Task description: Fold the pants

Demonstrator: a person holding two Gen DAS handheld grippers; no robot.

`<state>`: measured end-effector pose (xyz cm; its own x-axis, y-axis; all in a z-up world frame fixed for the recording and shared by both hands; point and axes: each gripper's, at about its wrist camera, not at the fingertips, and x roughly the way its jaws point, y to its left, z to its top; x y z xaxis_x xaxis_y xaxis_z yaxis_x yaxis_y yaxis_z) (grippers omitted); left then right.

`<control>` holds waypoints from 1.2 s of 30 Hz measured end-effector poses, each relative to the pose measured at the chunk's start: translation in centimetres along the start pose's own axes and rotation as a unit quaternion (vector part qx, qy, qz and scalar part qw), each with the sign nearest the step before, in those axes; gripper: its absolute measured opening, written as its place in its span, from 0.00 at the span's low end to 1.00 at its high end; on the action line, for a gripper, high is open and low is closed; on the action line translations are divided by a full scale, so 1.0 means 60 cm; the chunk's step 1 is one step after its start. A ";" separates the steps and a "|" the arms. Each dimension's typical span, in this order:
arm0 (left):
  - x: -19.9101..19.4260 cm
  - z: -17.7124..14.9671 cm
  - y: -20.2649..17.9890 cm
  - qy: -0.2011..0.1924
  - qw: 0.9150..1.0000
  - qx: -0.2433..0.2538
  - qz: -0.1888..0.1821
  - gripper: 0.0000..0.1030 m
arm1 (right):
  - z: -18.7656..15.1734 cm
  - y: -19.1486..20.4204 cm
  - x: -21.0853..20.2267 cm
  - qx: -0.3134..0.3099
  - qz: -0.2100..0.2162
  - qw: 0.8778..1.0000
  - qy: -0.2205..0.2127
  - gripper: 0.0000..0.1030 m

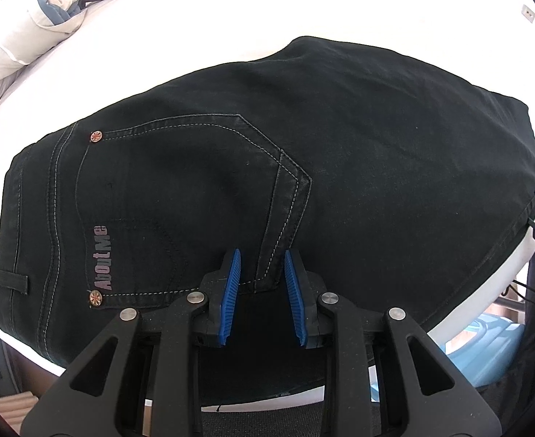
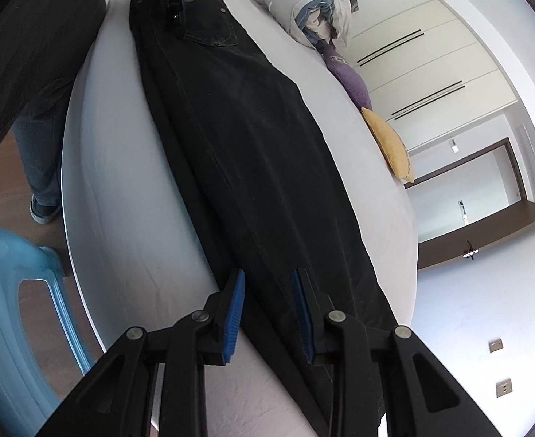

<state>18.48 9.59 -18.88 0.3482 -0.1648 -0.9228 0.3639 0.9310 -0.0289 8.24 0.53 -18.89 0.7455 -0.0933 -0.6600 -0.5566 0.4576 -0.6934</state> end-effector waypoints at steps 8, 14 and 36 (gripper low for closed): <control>-0.039 -0.019 -0.007 -0.002 1.000 -0.001 0.005 0.24 | 0.001 0.016 0.005 -0.019 -0.002 1.000 -0.001 0.08; -0.040 -0.021 -0.030 0.008 1.000 0.016 0.010 0.24 | -0.005 0.008 -0.010 -0.006 0.020 1.000 -0.005 0.05; -0.092 -0.031 -0.037 0.002 0.999 0.023 0.032 0.25 | -0.004 0.023 -0.015 0.012 0.056 0.998 0.001 0.07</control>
<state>14.13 9.01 -14.44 0.3681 -0.1042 -0.9239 0.3813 0.9232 0.0478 6.72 1.04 -19.34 0.6780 -0.0430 -0.7338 -0.6275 0.4860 -0.6083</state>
